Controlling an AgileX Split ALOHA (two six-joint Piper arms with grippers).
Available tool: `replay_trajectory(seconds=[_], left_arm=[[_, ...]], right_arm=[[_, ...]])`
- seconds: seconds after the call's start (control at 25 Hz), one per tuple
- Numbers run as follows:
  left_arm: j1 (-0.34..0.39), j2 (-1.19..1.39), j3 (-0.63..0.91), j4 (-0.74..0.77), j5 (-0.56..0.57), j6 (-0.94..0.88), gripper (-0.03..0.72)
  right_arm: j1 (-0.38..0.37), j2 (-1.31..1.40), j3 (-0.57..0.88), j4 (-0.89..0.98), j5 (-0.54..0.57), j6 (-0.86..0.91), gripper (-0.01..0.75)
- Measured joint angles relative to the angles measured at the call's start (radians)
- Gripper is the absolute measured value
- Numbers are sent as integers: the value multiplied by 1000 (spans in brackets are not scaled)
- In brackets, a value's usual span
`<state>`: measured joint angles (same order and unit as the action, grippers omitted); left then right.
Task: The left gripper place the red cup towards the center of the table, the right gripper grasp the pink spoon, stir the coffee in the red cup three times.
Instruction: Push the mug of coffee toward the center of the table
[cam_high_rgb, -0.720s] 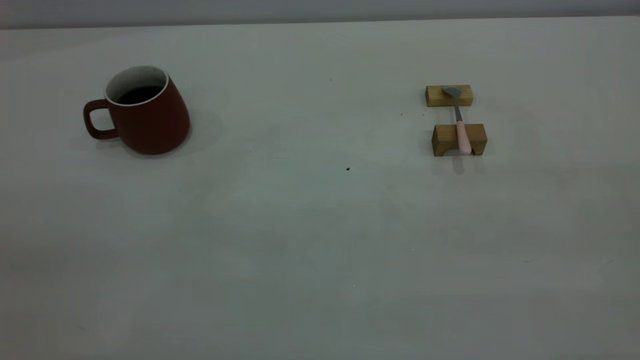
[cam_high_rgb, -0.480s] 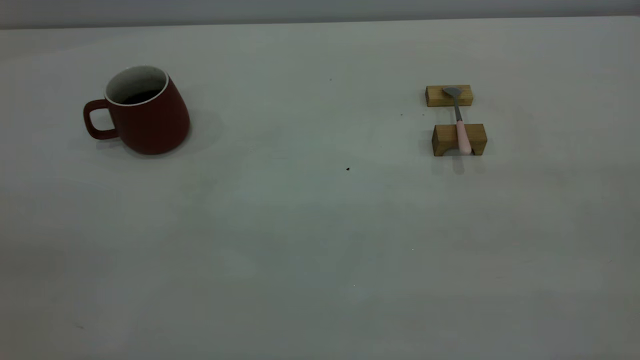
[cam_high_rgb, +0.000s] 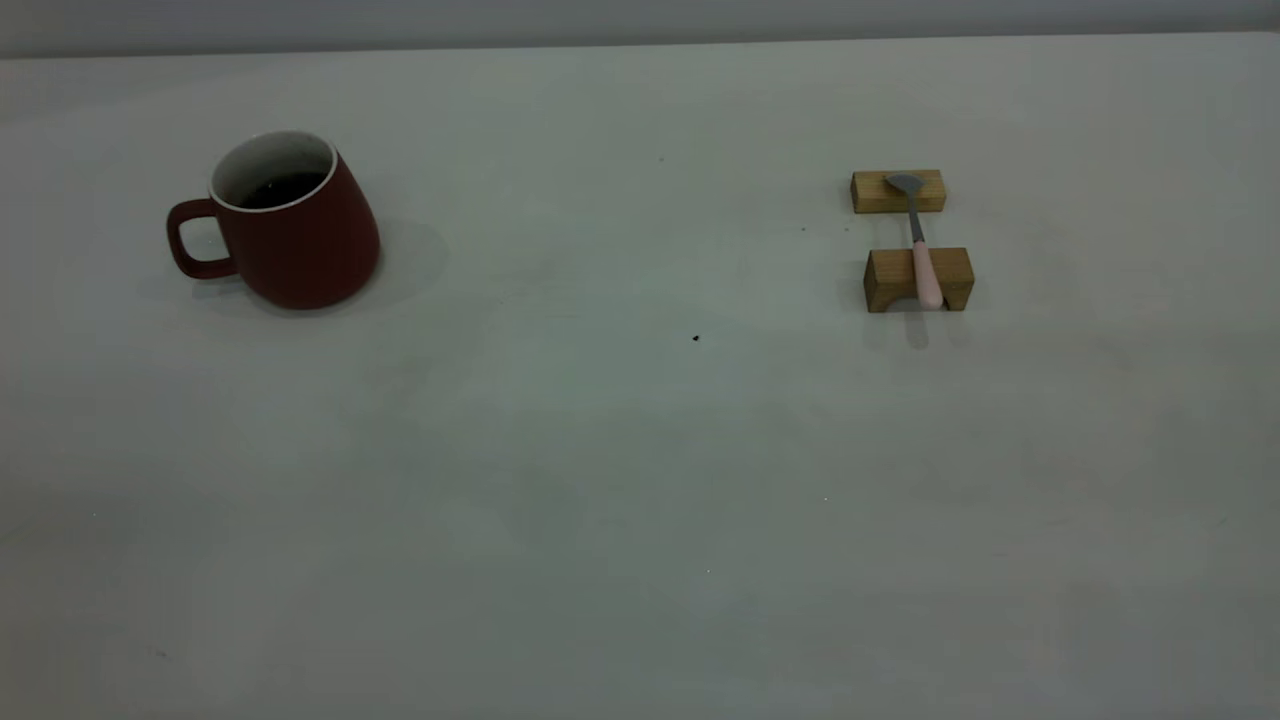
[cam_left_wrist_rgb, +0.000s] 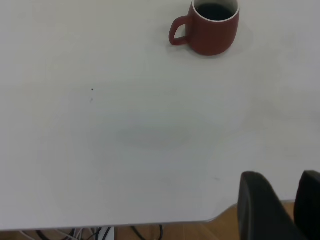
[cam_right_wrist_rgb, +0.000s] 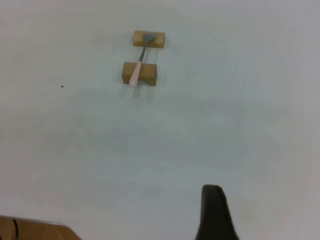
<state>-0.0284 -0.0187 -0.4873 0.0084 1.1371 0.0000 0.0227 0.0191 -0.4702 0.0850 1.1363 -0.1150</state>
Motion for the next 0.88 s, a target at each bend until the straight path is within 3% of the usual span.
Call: replay_trajectory(seconds=[0.36,0.52,0.88], left_arm=[[0,14,-12,0,-3,-8,245],[0,156,-84,0,-31,-8,245],[0,765,-176,6,-321,74,250]], right_arm=[[0,0,0,0,0,0,562],[0,0,0,0,0,0,562],[0,0,0,0,0,0,562]])
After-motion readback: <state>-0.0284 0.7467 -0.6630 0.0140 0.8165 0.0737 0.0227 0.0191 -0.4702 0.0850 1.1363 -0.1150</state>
